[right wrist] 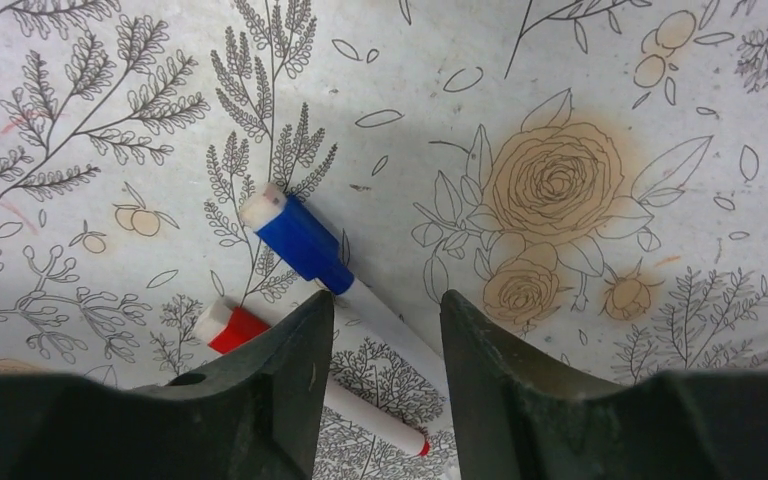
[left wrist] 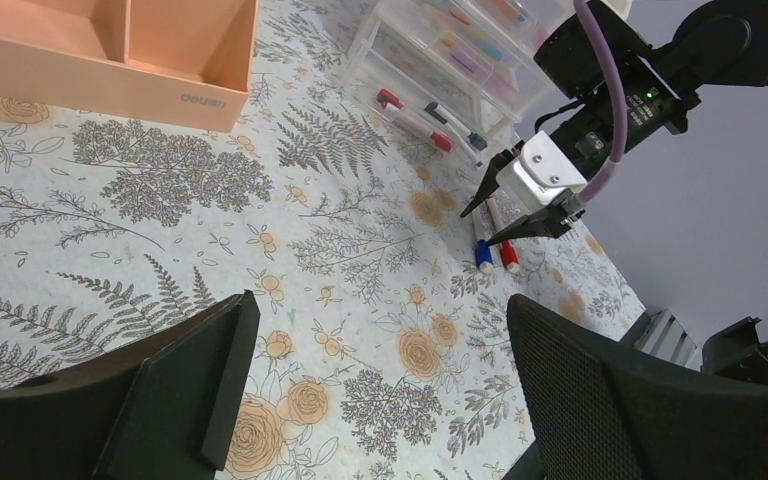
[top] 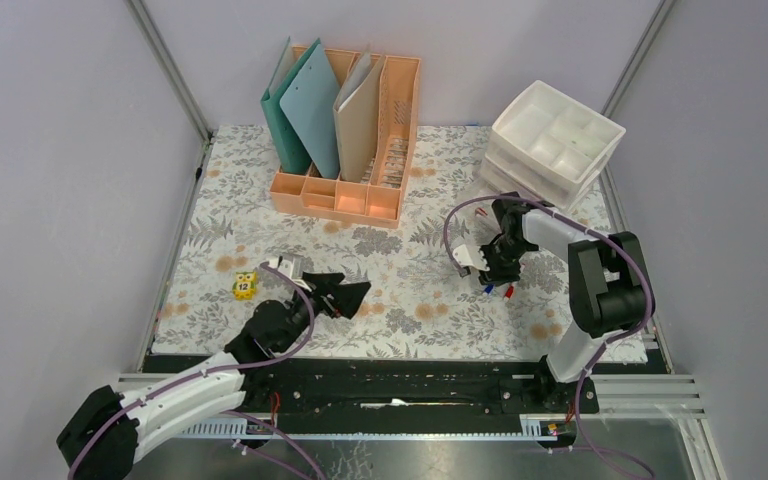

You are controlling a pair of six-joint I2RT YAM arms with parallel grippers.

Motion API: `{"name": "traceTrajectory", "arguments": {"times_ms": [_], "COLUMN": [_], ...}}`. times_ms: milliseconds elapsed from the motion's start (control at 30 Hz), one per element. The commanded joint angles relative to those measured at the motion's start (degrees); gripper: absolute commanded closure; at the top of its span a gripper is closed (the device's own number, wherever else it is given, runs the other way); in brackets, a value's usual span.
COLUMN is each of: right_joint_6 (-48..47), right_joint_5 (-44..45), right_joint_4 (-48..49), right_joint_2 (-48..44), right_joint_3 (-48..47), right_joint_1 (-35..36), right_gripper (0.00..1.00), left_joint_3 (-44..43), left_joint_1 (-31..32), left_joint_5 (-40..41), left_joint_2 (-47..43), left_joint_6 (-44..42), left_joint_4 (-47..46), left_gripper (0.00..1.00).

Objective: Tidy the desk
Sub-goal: Pick up the stationery from the center of the board, then move the storage box to the corner of the board.

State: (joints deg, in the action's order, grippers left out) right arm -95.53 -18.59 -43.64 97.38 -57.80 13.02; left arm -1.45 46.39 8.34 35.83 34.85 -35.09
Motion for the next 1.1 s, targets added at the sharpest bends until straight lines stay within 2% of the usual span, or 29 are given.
{"name": "traceTrajectory", "arguments": {"times_ms": [0, 233, 367, 467, 767, 900, 1067], "right_joint_6": [0.7, 2.4, 7.7, 14.8, 16.9, 16.9, 16.9], "right_joint_5": [1.1, -1.6, -7.3, -13.0, -14.0, -14.0, -14.0], "right_joint_4": [0.5, 3.8, 5.1, 5.1, 5.1, 5.1, 5.1], "right_joint_2": [1.6, 2.2, 1.0, -1.6, -11.3, -11.8, -8.3], "right_joint_3": [-0.2, 0.5, -1.7, -4.6, -11.3, -9.4, -9.5], "right_joint_1": [1.0, 2.4, 3.1, 3.2, 3.1, 2.5, 0.1], "right_gripper": [0.54, 0.77, 0.89, 0.95, 0.95, 0.95, 0.95], "left_joint_3": [0.2, 0.2, 0.1, -0.2, -0.1, -0.2, 0.2], "left_joint_1": [-0.3, -0.3, -0.3, -0.4, -0.4, -0.3, -0.3], "left_joint_5": [-1.1, -2.1, -3.4, -4.8, -6.1, -6.5, -6.8], "left_joint_2": [1.2, 4.1, 5.7, 6.6, 7.8, 8.5, 8.0], "left_joint_6": [0.3, 1.1, 1.4, 1.6, 2.0, 2.1, 2.5], "left_joint_4": [-2.4, -5.0, -6.3, -7.1, -8.6, -9.4, -9.3], "left_gripper": [0.01, 0.01, 0.01, 0.01, 0.01, 0.01, 0.01]}}
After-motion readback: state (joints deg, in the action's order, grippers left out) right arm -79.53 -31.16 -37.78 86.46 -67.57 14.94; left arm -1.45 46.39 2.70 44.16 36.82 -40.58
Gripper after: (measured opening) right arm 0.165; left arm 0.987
